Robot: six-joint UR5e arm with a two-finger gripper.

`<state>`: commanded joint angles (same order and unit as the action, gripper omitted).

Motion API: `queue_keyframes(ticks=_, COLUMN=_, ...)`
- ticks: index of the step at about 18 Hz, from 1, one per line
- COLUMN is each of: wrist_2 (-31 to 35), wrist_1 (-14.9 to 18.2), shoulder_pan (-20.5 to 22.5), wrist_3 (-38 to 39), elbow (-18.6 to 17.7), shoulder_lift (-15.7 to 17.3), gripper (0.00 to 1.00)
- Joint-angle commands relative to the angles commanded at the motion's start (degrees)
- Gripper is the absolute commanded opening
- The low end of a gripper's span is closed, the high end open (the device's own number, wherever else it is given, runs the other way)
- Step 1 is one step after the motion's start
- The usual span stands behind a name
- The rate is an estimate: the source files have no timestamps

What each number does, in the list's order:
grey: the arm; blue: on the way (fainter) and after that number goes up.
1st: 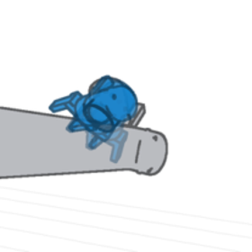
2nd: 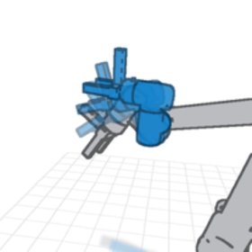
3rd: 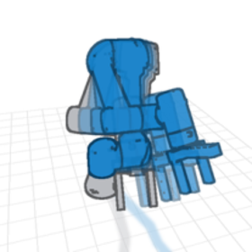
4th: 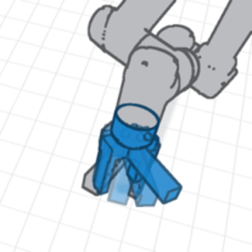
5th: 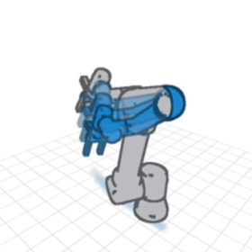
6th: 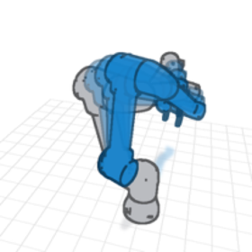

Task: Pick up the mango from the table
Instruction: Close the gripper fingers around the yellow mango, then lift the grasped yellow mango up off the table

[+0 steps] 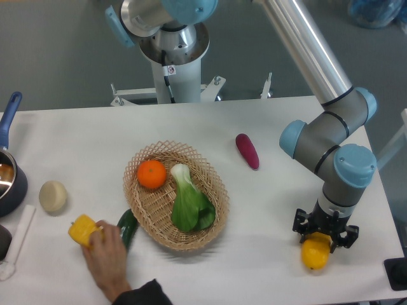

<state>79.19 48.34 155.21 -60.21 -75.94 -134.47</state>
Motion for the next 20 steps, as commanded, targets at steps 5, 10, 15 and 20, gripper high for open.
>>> queue_keyframes(ticks=5, wrist_2=0.0, wrist_1=0.0, shoulder_pan=0.0, wrist_3=0.1, elbow=0.0, shoulder_lift=0.2, gripper=0.38)
queue_keyframes(ticks=10, wrist_2=-0.2, wrist_1=-0.1, shoulder_pan=0.0, wrist_3=0.4, elbow=-0.2, shoulder_lift=1.8, gripper=0.38)
queue_keyframes(ticks=15, wrist_2=-1.1, wrist_1=-0.2, shoulder_pan=-1.2, wrist_3=8.0, elbow=-0.1, shoulder_lift=8.5, gripper=0.39)
queue_keyframes(ticks=20, wrist_2=-6.2, wrist_1=-0.2, shoulder_pan=-1.7, wrist_3=13.0, elbow=0.0, shoulder_lift=16.2, gripper=0.39)
